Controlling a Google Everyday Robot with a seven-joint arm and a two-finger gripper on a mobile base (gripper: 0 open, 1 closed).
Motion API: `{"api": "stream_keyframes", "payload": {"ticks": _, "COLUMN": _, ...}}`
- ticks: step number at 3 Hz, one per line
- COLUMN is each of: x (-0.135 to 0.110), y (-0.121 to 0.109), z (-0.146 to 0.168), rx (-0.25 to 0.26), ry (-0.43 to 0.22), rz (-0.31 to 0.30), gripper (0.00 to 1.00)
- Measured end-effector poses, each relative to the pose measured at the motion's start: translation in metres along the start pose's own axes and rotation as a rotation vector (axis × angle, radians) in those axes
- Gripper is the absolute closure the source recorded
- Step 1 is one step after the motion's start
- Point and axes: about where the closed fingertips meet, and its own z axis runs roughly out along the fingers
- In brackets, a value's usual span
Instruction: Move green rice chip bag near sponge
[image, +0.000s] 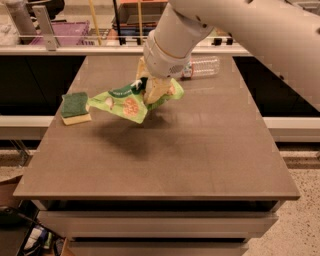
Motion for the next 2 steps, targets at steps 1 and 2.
{"api": "stream_keyframes", "payload": {"ticks": 1, "x": -0.011, "y": -0.002, "z": 0.012, "rx": -0.031, "ry": -0.045, "rz": -0.079, "gripper": 1.0}}
{"api": "stream_keyframes", "payload": {"ticks": 2, "x": -0.01, "y": -0.002, "z": 0.022, "rx": -0.068, "ry": -0.091, "rz": -0.158, "gripper": 1.0}}
